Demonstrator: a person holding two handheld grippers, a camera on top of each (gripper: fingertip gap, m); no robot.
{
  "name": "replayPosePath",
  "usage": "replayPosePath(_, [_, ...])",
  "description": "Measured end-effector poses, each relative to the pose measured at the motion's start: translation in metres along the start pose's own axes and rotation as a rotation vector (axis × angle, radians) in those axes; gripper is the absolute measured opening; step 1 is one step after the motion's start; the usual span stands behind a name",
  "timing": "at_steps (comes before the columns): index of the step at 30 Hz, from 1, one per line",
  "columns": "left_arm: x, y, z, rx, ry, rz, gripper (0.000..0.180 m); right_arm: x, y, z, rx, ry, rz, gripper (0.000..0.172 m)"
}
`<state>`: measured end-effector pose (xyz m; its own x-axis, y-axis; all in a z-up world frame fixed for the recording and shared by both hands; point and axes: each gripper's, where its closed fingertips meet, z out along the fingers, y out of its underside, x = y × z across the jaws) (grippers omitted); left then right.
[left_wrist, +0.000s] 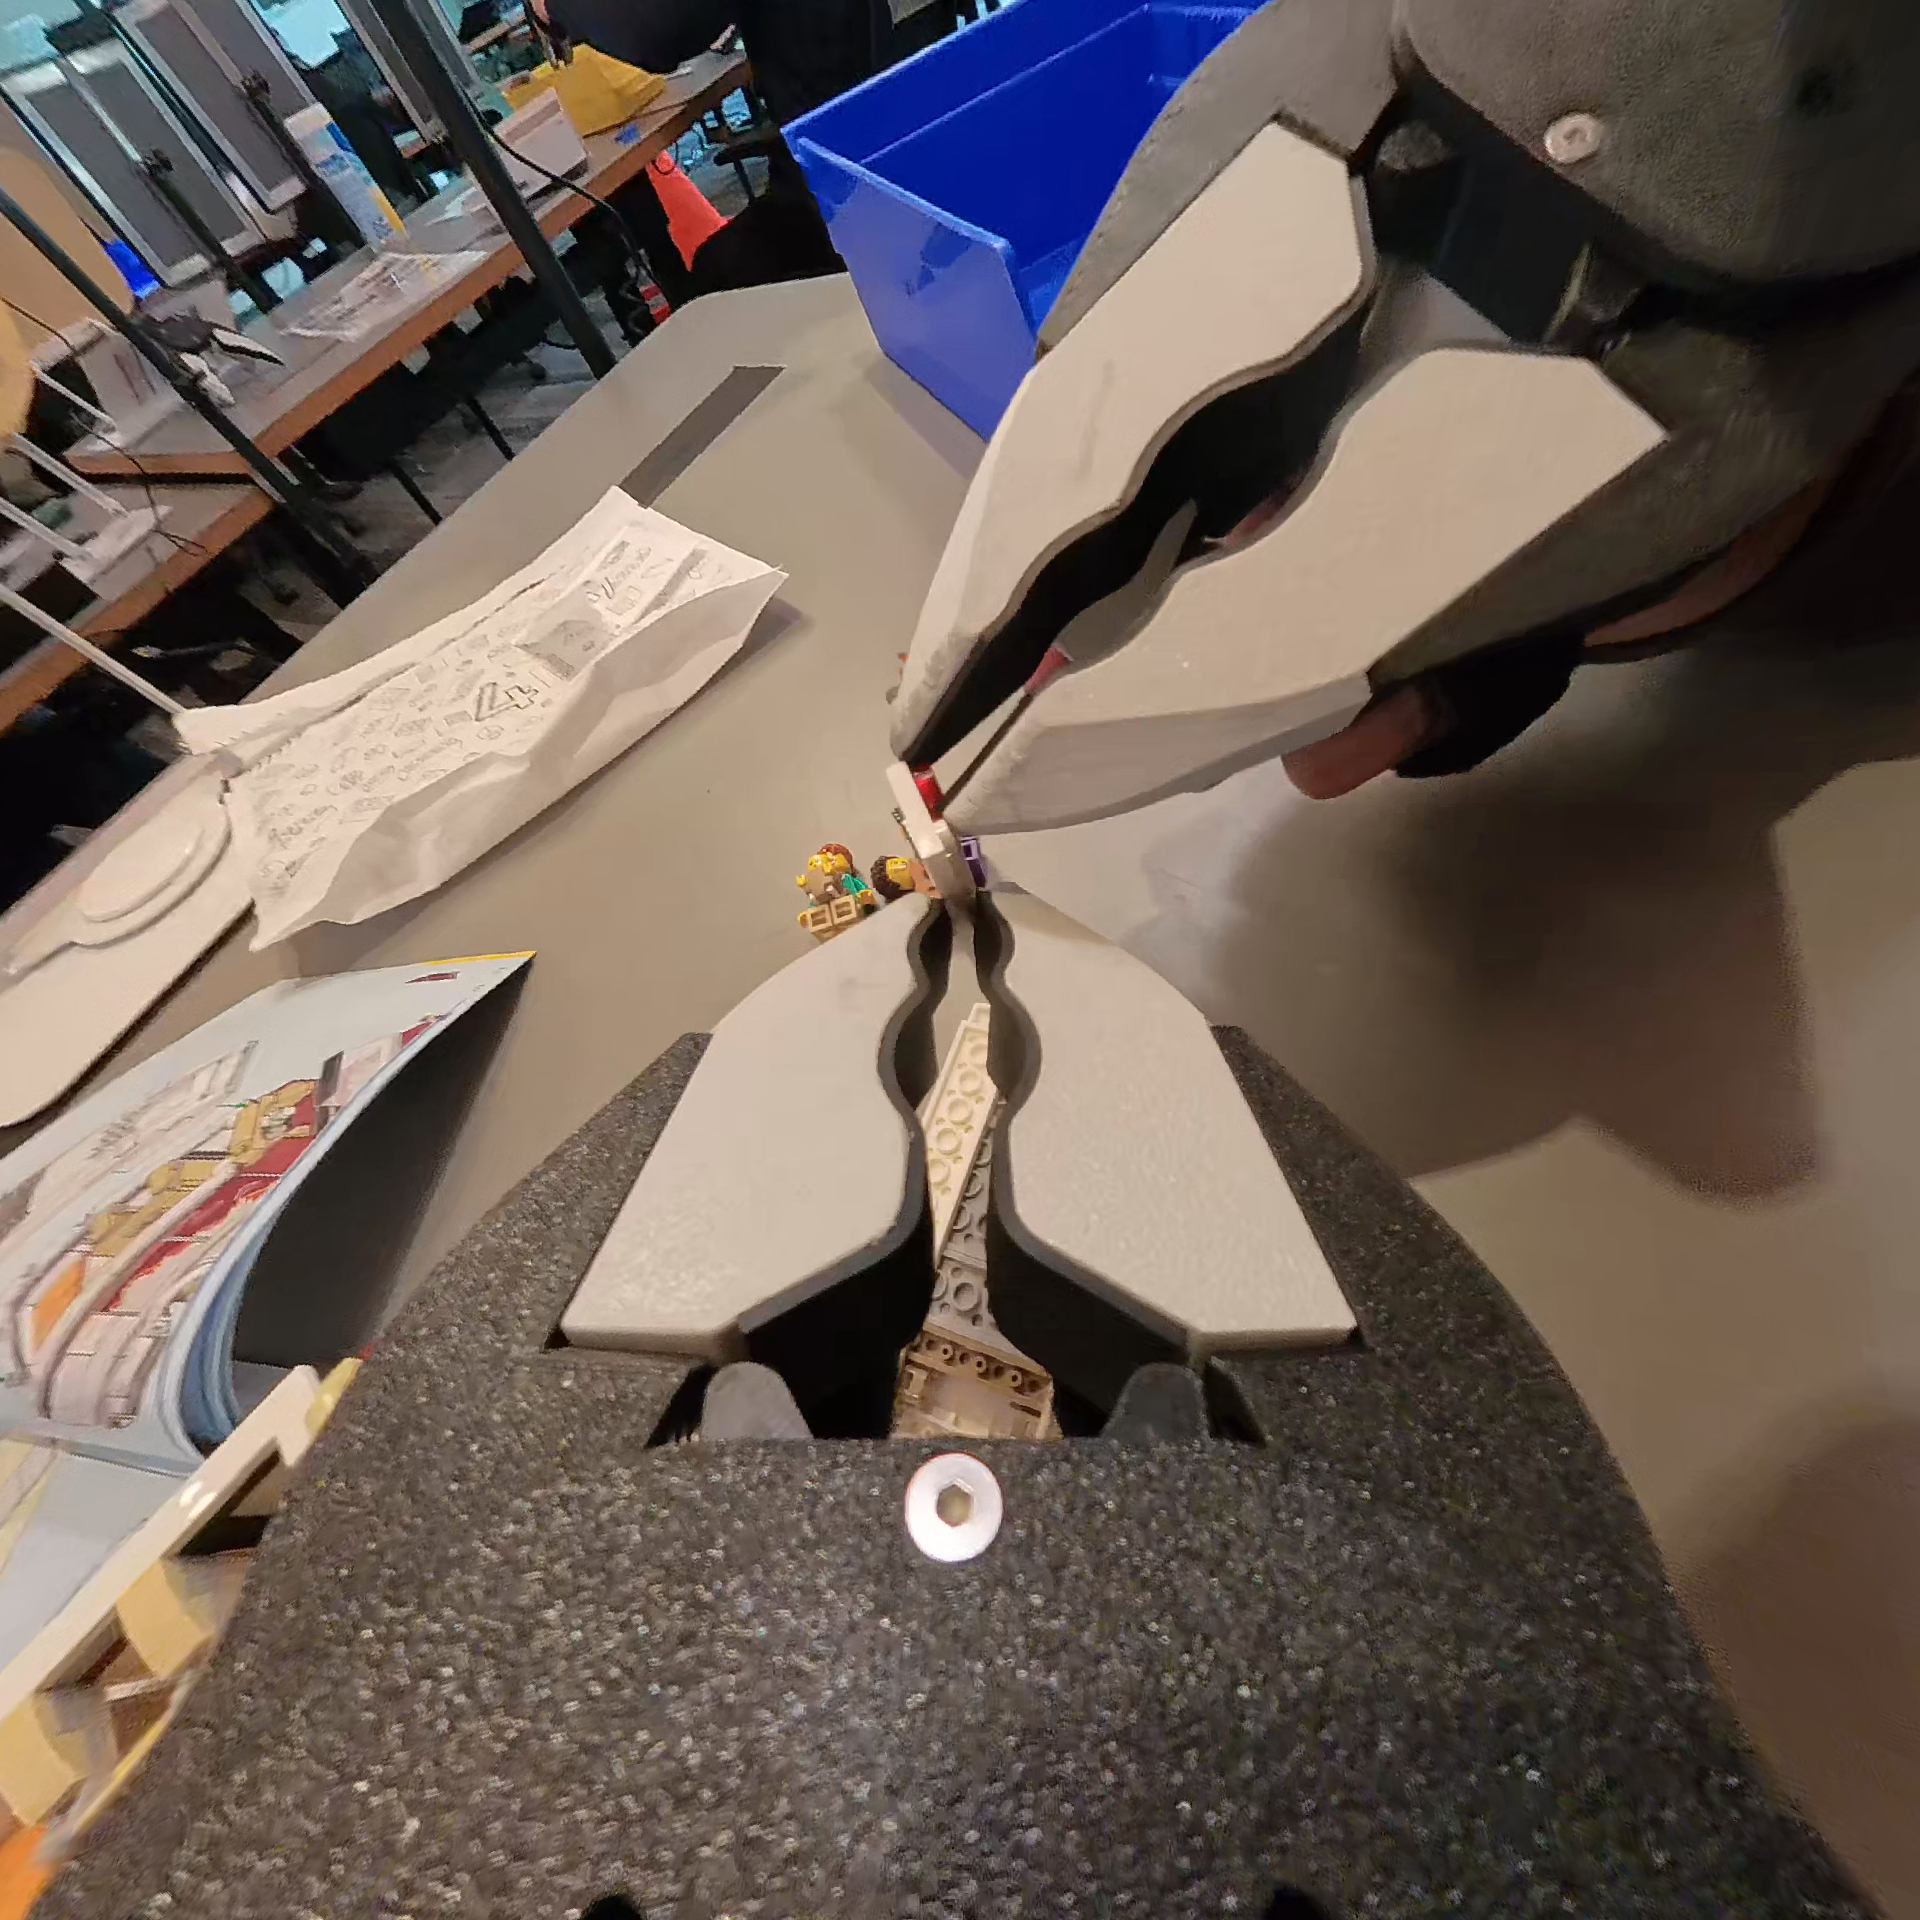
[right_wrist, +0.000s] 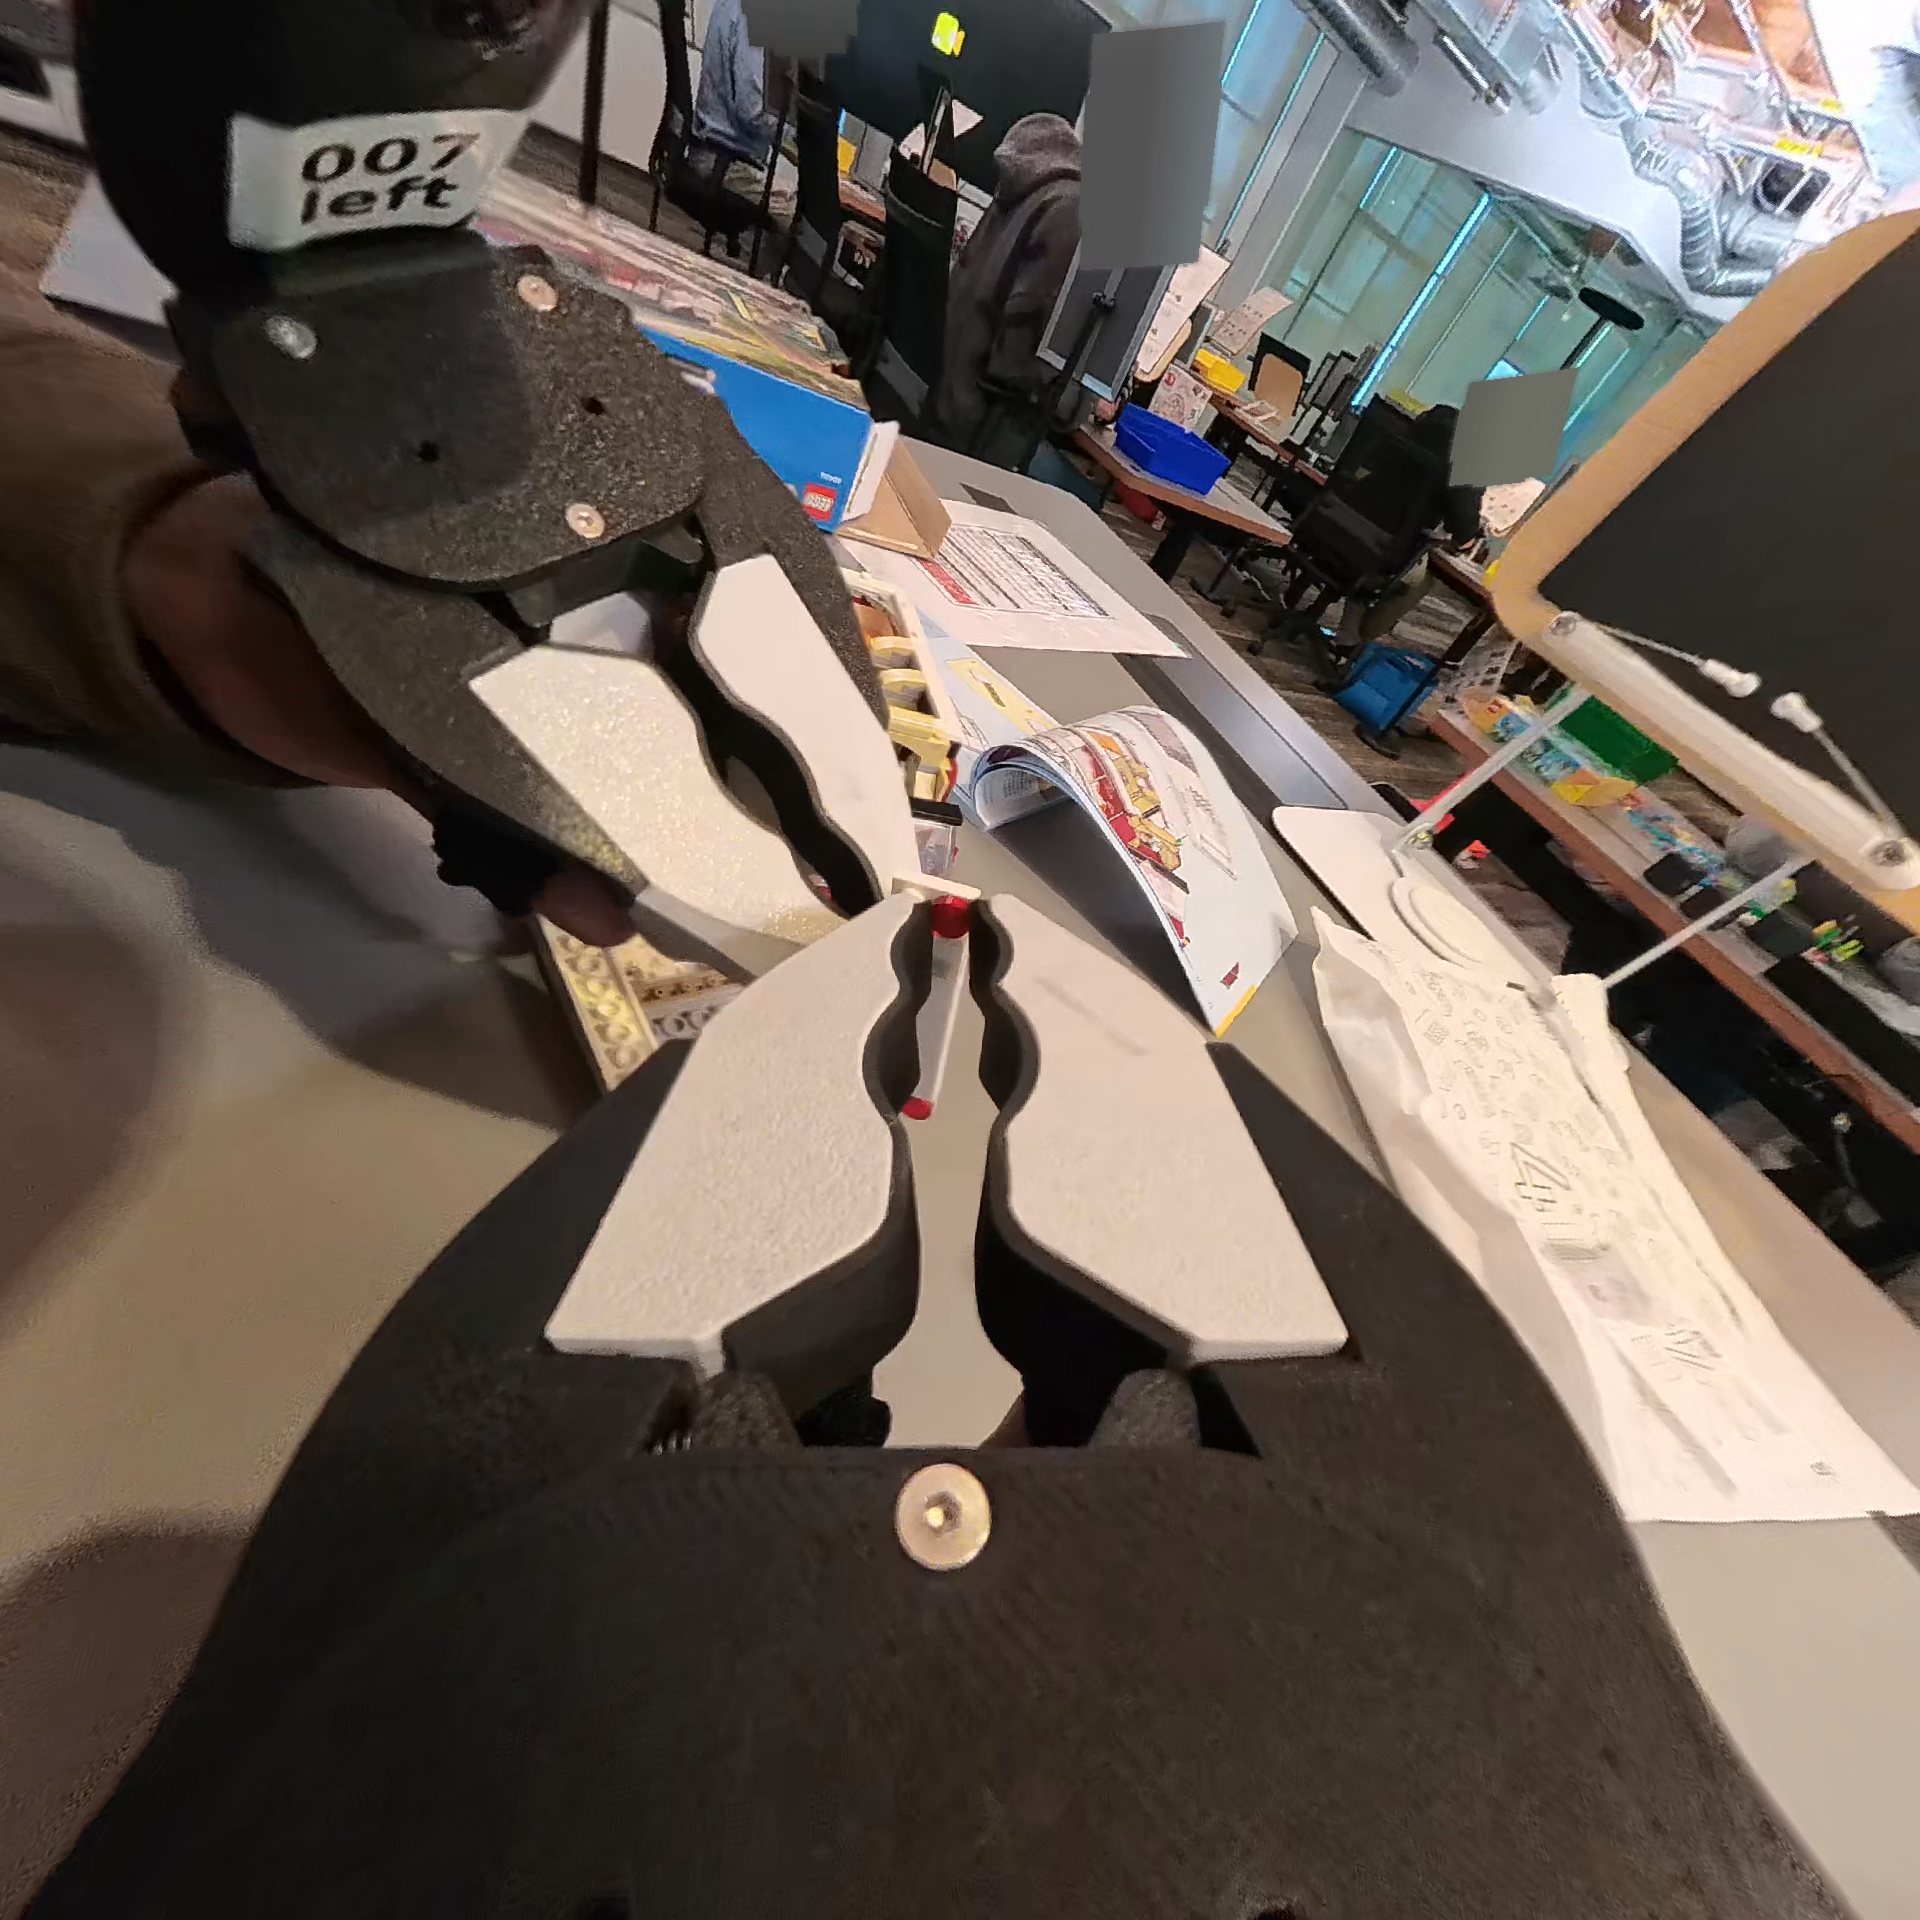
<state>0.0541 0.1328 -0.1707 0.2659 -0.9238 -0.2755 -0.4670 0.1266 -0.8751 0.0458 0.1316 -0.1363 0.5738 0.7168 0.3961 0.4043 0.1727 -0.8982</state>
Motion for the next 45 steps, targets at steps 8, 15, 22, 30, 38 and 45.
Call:
replayPosePath(8, [-0.011,0.001,-0.003,0.011,0.024,-0.126,0.004,-0.022,0.002,0.003,-0.022,-0.028,-0.176,0.000])
replayPosePath(15, [-0.012,-0.005,-0.008,0.071,0.101,-0.256,0.004,0.002,-0.001,-0.005,0.042,0.054,-0.096,0.000])
replayPosePath(22, [-0.035,-0.016,-0.023,0.249,0.177,-0.505,0.005,0.012,0.023,0.000,-0.002,0.084,-0.028,0.010])
replayPosePath(30, [-0.040,-0.027,-0.030,0.355,0.163,-0.456,0.005,0.003,0.024,-0.007,0.055,0.179,-0.069,0.008])
replayPosePath(38, [-0.010,-0.047,-0.059,0.454,0.187,-0.490,0.005,-0.010,0.000,-0.033,0.117,0.285,-0.051,0.016])
replayPosePath(45, [0.031,-0.068,-0.102,0.693,-0.003,-0.331,0.005,-0.031,-0.061,-0.059,0.437,0.293,0.244,0.020])
